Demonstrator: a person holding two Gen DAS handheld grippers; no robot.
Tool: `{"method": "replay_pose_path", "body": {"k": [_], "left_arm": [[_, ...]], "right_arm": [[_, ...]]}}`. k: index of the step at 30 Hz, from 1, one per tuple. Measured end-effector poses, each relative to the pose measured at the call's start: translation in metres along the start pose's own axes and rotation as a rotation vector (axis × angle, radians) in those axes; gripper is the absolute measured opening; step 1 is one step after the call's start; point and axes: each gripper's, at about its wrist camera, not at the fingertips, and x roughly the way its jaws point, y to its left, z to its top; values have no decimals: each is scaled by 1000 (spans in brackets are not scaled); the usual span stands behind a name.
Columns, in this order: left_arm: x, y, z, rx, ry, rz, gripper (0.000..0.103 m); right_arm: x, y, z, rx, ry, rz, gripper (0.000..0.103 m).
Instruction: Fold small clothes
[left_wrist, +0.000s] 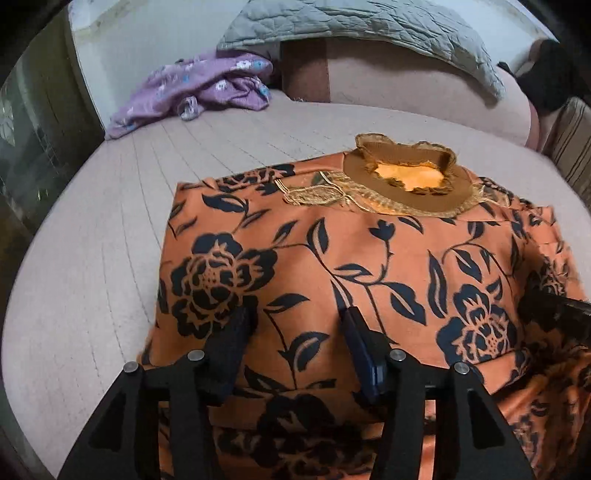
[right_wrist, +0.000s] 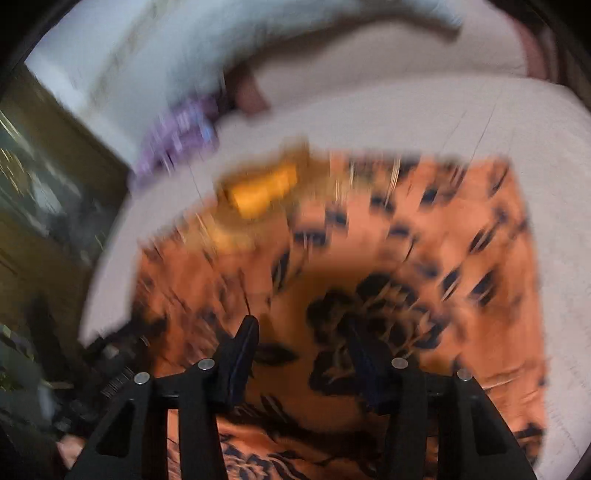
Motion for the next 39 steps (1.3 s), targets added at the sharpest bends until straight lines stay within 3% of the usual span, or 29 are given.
{"method": "replay_pose_path", "body": {"k": [2, 5, 9, 13, 19, 25, 30, 33, 39], "left_arm": [[0, 0, 0, 8, -3, 0, 58], [4, 2, 1, 5, -5, -10, 59], [1, 3, 0, 19, -12, -11, 61], [3, 3, 0, 17, -11, -9, 62], [4, 2, 0, 18, -14, 10, 68], [9, 9, -1, -24, -4, 32, 87], [13, 9, -6, -42, -12, 55, 102], [12, 7, -8, -50, -7, 71, 103], [10, 10, -8, -48, 6, 44, 103]], "right_arm": [[-5, 8, 2, -26, -28, 1, 54], [-15, 2, 6, 46, -84, 76, 54], [-23, -3, 14, 71, -158, 5, 54], [-4, -18, 13, 116, -76, -25, 53], [-5, -9, 11, 20, -83, -76, 59], [-3, -8, 11, 16, -84, -75, 61], [2, 6, 7, -79, -83, -128, 68], [7, 18, 3, -160, -79, -179, 76], [9, 24, 1, -179, -95, -214, 77]]}}
